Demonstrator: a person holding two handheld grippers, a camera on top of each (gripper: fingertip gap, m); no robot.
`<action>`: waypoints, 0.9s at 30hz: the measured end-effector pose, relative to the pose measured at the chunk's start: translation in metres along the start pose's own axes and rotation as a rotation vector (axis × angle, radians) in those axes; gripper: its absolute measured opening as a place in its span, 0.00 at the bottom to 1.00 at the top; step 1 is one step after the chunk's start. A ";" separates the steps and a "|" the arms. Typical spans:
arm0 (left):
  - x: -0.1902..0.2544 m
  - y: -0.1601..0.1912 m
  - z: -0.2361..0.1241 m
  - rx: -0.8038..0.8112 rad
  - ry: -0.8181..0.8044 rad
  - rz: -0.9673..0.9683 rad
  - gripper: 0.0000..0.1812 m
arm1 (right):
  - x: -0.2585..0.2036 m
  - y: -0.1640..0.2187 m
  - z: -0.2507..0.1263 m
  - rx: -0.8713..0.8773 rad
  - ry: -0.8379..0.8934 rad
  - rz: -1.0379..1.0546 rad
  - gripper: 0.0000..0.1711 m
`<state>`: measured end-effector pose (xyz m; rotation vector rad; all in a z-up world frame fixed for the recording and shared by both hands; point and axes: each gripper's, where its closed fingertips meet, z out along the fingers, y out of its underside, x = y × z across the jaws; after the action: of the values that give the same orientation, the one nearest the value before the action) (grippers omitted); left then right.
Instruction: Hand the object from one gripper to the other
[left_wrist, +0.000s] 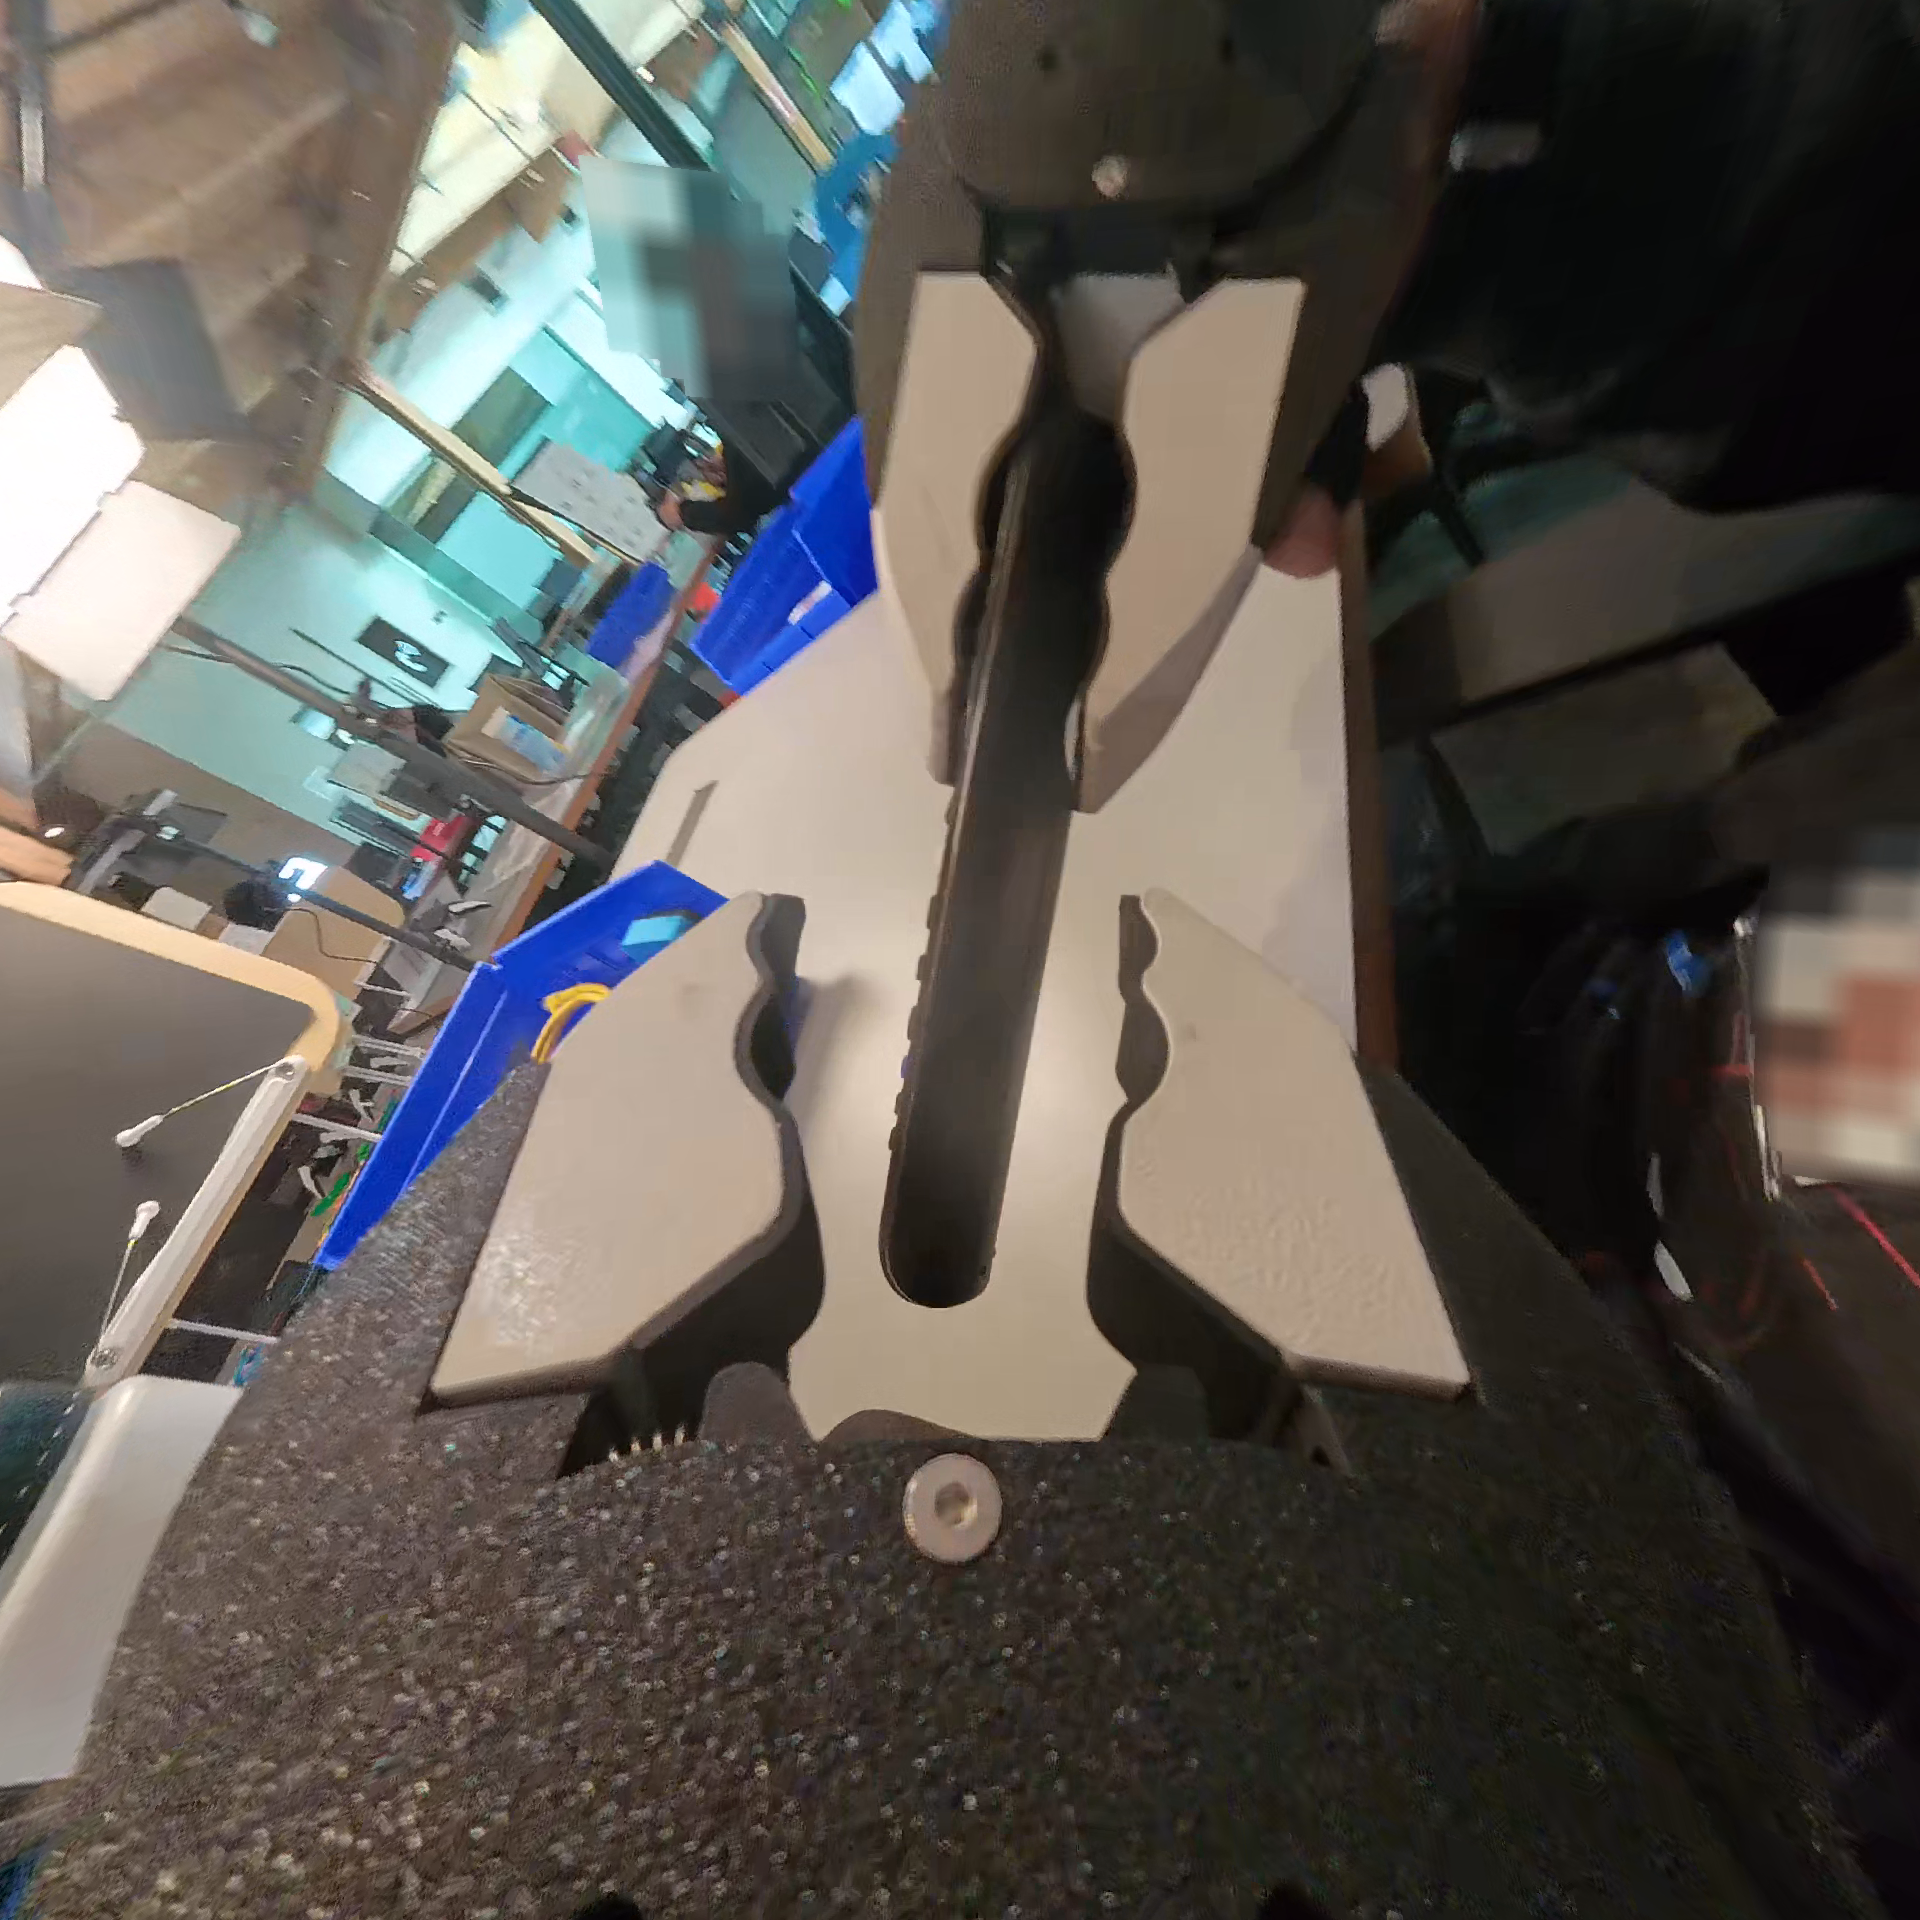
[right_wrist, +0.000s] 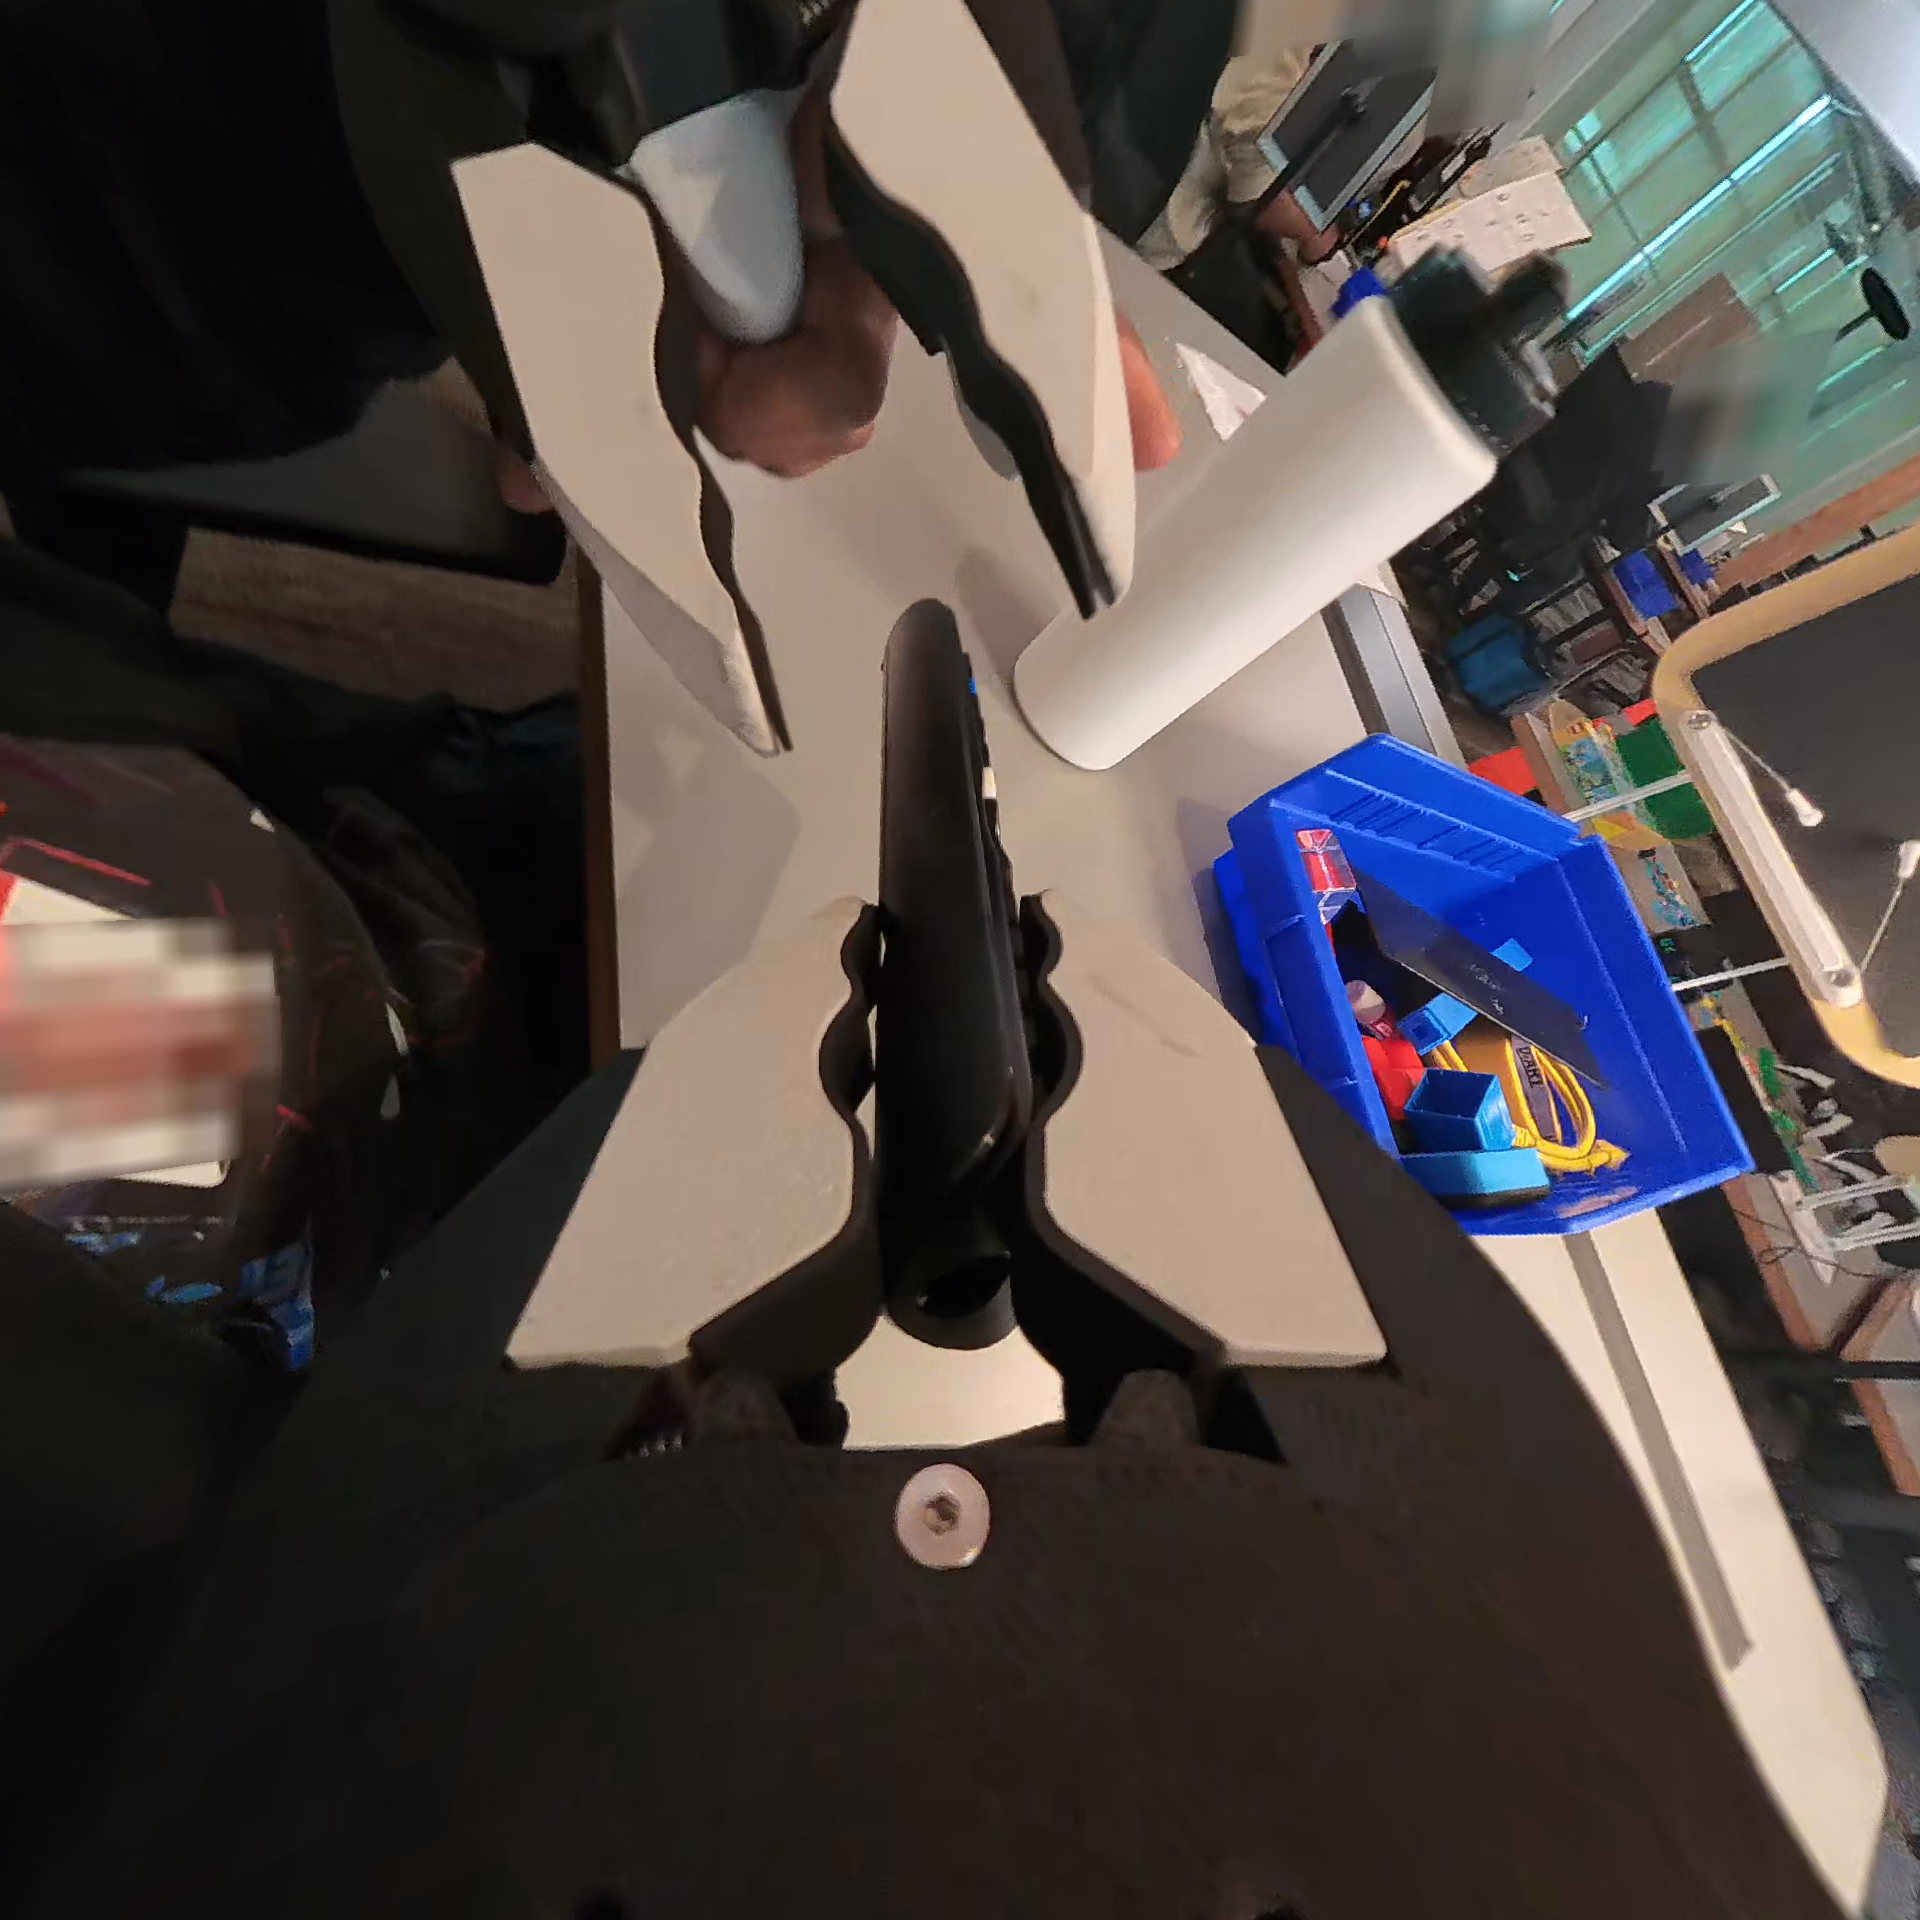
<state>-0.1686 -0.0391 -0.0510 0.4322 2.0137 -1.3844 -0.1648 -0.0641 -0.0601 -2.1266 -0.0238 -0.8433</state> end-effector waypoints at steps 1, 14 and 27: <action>0.005 0.003 0.002 -0.024 0.020 0.021 0.33 | -0.003 0.001 0.001 -0.007 -0.008 -0.020 0.15; 0.002 0.045 0.037 -0.187 -0.055 0.101 0.16 | -0.002 0.000 0.005 -0.028 0.061 -0.143 0.15; -0.032 0.007 0.036 0.365 -0.085 -0.586 0.14 | 0.075 -0.033 -0.044 0.525 0.190 0.436 0.34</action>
<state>-0.1291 -0.0667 -0.0426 -0.0847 1.8937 -2.1010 -0.1411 -0.0932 0.0249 -1.4775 0.2786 -0.6800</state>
